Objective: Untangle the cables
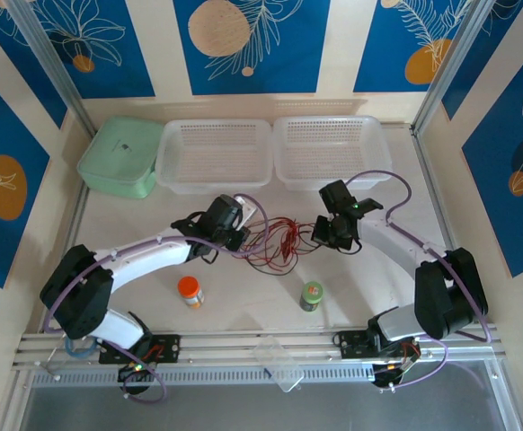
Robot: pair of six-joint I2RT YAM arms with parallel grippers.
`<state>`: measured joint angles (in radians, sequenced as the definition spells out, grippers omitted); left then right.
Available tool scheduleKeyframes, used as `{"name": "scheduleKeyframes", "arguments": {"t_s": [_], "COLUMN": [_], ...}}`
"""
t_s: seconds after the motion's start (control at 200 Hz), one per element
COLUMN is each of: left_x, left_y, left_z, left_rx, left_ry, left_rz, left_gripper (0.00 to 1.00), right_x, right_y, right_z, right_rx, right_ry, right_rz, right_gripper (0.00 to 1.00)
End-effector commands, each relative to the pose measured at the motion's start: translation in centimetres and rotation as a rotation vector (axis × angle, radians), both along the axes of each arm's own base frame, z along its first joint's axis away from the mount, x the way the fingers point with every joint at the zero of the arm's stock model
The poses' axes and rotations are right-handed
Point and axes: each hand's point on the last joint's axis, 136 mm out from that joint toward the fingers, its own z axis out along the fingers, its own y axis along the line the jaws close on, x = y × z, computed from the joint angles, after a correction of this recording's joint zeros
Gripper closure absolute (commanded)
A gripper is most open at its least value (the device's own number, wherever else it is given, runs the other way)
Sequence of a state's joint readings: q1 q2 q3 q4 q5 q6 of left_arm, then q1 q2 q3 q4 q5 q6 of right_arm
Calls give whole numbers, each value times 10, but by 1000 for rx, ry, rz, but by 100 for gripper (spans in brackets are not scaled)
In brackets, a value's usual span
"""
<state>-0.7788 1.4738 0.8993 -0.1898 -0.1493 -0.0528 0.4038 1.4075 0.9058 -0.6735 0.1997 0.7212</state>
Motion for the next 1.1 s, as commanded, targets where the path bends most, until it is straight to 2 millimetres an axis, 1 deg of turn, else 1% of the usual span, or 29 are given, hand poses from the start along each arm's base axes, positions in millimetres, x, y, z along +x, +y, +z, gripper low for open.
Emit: {"name": "scheduleKeyframes", "arguments": {"t_s": [0.0, 0.115, 0.13, 0.16, 0.205, 0.275, 0.32, 0.38, 0.5, 0.545, 0.555, 0.575, 0.58, 0.605, 0.62, 0.645, 0.655, 0.67, 0.695, 0.745, 0.815, 0.895, 0.995, 1.096], "left_x": [-7, -16, -17, -19, -21, -23, -23, -20, -13, -9, -8, -6, -6, -3, -2, 1, 2, 4, 7, 13, 21, 28, 35, 37], "left_y": [-24, -39, -41, -44, -48, -51, -51, -47, -41, -42, -41, -42, -42, -43, -44, -46, -47, -48, -51, -57, -66, -72, -74, -69], "left_z": [24, 35, 36, 38, 41, 39, 34, 22, -4, -11, -13, -16, -16, -20, -22, -25, -26, -28, -30, -35, -41, -48, -57, -69], "left_rx": [-73, -127, -133, -142, -153, -156, -148, -117, -49, -31, -26, -19, -19, -7, -4, 3, 4, 9, 12, 20, 27, 40, 58, 82], "left_ry": [-39, -39, -37, -36, -33, -22, -10, 8, 44, 52, 52, 56, 55, 60, 61, 64, 63, 65, 64, 67, 64, 59, 49, 52], "left_rz": [-83, -133, -138, -148, -157, -160, -153, -125, -65, -47, -44, -38, -37, -31, -29, -26, -26, -24, -22, -27, -34, -37, -34, -20], "left_gripper": [56, 47, 47, 46, 45, 45, 44, 44, 43, 43, 42, 42, 42, 42, 42, 41, 41, 41, 41, 41, 41, 40, 40, 40], "right_x": [5, 5, 4, 4, 3, 1, -1, -3, -11, -13, -14, -15, -16, -17, -17, -18, -19, -20, -20, -22, -21, -16, -8, 0], "right_y": [-2, -4, -4, -3, -2, 0, 3, 7, 13, 17, 18, 21, 22, 25, 28, 32, 34, 37, 42, 52, 63, 68, 66, 63], "right_z": [2, 1, 1, 1, 3, 10, 17, 29, 49, 56, 57, 58, 60, 61, 63, 64, 64, 64, 63, 61, 53, 41, 29, 20], "right_rx": [-20, -11, -9, 1, 20, 54, 78, 111, 164, 183, 187, 194, 200, 209, 217, 225, 227, 231, 233, 227, 196, 151, 98, 68], "right_ry": [-6, 3, 7, 9, 12, 6, 0, -17, -53, -67, -68, -70, -73, -75, -76, -74, -73, -74, -71, -65, -50, -26, -18, -19], "right_rz": [-20, -43, -47, -51, -58, -61, -60, -61, -57, -52, -50, -44, -44, -39, -35, -28, -23, -16, -7, 11, 28, 28, 8, -5], "right_gripper": [100, 100, 98, 93, 82, 66, 58, 48, 37, 32, 30, 28, 26, 24, 19, 16, 12, 11, 5, 0, 1, 1, 0, 6]}}
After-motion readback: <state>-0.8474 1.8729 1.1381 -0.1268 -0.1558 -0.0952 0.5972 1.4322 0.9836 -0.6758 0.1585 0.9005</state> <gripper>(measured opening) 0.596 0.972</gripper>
